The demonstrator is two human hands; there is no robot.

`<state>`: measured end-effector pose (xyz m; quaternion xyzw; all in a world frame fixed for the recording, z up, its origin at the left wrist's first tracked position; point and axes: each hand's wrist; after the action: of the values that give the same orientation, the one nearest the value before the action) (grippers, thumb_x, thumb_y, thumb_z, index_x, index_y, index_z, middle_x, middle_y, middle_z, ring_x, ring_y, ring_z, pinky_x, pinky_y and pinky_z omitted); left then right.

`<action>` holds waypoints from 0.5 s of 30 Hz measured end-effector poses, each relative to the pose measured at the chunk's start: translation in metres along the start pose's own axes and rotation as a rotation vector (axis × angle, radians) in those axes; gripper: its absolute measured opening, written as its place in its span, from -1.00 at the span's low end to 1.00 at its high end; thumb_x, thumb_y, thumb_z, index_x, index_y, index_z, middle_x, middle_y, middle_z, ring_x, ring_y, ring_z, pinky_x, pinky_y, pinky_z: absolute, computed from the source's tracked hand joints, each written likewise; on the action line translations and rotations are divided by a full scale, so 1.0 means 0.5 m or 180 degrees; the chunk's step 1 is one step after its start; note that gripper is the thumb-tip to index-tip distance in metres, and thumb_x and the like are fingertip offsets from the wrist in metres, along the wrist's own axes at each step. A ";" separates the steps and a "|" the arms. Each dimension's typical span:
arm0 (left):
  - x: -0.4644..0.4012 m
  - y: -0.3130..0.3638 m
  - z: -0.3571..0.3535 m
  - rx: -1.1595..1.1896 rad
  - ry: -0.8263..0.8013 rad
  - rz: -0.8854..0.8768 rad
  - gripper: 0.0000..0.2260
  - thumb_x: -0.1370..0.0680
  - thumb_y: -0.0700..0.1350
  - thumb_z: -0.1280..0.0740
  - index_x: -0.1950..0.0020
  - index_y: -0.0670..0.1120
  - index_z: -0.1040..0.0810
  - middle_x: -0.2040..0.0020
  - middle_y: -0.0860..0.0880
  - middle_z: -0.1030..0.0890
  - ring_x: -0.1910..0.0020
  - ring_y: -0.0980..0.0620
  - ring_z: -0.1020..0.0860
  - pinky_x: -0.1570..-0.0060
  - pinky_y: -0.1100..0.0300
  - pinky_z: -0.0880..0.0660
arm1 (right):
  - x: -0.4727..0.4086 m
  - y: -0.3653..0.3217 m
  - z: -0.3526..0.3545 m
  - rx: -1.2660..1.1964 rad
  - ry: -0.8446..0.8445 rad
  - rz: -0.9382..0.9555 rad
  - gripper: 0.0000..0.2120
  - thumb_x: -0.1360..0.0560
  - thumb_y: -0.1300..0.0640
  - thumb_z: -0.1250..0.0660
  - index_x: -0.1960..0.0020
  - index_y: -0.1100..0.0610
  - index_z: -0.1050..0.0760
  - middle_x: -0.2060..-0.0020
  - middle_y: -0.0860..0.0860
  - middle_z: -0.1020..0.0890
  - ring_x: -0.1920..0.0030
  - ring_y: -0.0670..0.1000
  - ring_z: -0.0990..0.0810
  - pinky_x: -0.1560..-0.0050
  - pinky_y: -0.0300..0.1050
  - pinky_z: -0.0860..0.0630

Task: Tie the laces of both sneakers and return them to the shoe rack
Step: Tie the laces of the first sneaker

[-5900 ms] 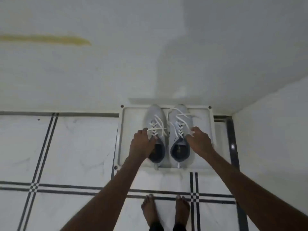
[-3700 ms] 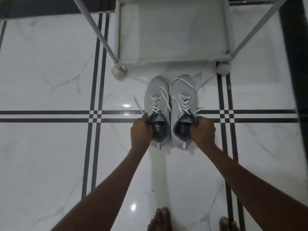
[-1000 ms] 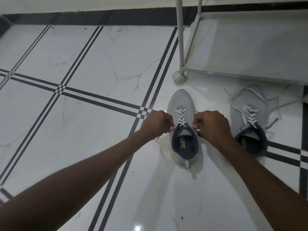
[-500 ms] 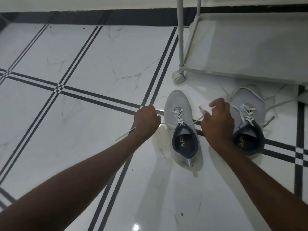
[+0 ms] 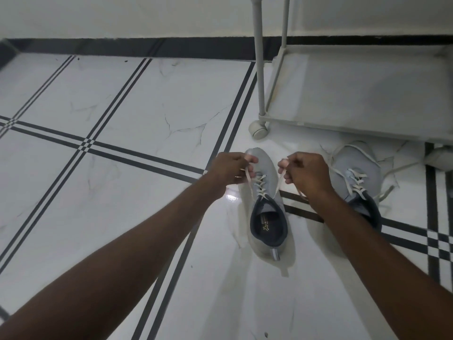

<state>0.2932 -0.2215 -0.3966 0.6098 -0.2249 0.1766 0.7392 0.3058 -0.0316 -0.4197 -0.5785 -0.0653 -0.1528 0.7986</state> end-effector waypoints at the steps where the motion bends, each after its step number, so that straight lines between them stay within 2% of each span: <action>1: 0.001 0.006 -0.013 -0.0362 -0.0162 -0.0042 -0.81 -0.61 -0.18 -0.31 -0.09 -0.23 -0.68 0.25 -0.12 -0.61 0.35 0.05 -0.60 0.31 0.27 -0.57 | -0.004 -0.015 0.003 -0.0010 -0.0017 0.0181 -0.84 -0.49 0.18 -0.39 0.26 0.11 -0.66 0.34 -0.02 -0.70 0.38 -0.07 -0.60 0.13 0.02 -0.66; 5: 0.003 0.026 -0.058 -0.1627 -0.0883 -0.0190 -0.80 -0.57 -0.26 -0.32 -0.13 -0.22 -0.68 0.31 0.03 -0.65 0.38 0.09 -0.53 0.31 0.31 -0.51 | -0.019 -0.061 0.010 -0.0115 -0.0309 0.0657 -0.86 -0.50 0.16 -0.39 0.19 0.06 -0.70 0.28 -0.05 -0.73 0.19 -0.03 -0.70 0.02 -0.06 -0.63; 7: 0.009 0.040 -0.064 -0.1750 -0.1167 -0.0187 -0.81 -0.55 -0.21 -0.36 -0.12 -0.21 -0.69 0.35 0.09 -0.64 0.39 0.11 -0.52 0.32 0.32 -0.49 | -0.029 -0.067 0.014 -0.0201 -0.0434 0.0696 -0.89 -0.49 0.17 -0.41 0.13 0.11 -0.72 0.23 -0.01 -0.74 0.13 0.01 -0.72 -0.01 -0.08 -0.64; 9: 0.010 0.049 -0.062 -0.1668 -0.1135 -0.0293 -0.79 -0.55 -0.07 -0.40 -0.03 -0.19 -0.72 0.33 -0.04 -0.61 0.44 0.10 -0.48 0.34 0.29 -0.45 | -0.041 -0.056 0.016 -0.0394 -0.0586 0.0487 -0.88 -0.52 0.19 -0.39 0.09 0.17 -0.71 0.19 0.05 -0.74 0.10 0.07 -0.71 -0.01 -0.07 -0.64; 13: 0.003 0.061 -0.037 -0.1399 -0.1061 -0.0353 -0.71 -0.60 -0.04 -0.35 0.04 -0.27 -0.70 0.32 -0.10 -0.61 0.46 0.08 -0.50 0.37 0.30 -0.47 | -0.047 -0.026 0.015 -0.0520 -0.1234 -0.0108 -0.76 -0.63 0.20 -0.21 -0.02 0.25 -0.64 0.16 0.18 -0.69 0.24 0.10 -0.67 0.20 -0.10 -0.59; 15: -0.003 0.065 -0.016 -0.1717 -0.0941 -0.0492 -0.77 -0.56 -0.11 -0.38 0.09 -0.28 -0.69 0.31 -0.09 -0.66 0.41 0.06 -0.58 0.31 0.28 -0.54 | -0.043 -0.020 0.013 -0.0305 -0.1463 -0.0173 -0.77 -0.63 0.26 -0.19 0.00 0.23 -0.64 0.18 0.18 -0.69 0.34 0.07 -0.66 0.32 -0.14 -0.58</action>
<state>0.2756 -0.2071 -0.3717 0.4261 -0.3216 -0.0367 0.8448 0.2826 -0.0245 -0.4145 -0.6333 -0.2537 -0.0415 0.7299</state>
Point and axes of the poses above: each hand's wrist, its own x-axis away from the middle knuckle, its own z-axis out of the back of the hand, y = z × x
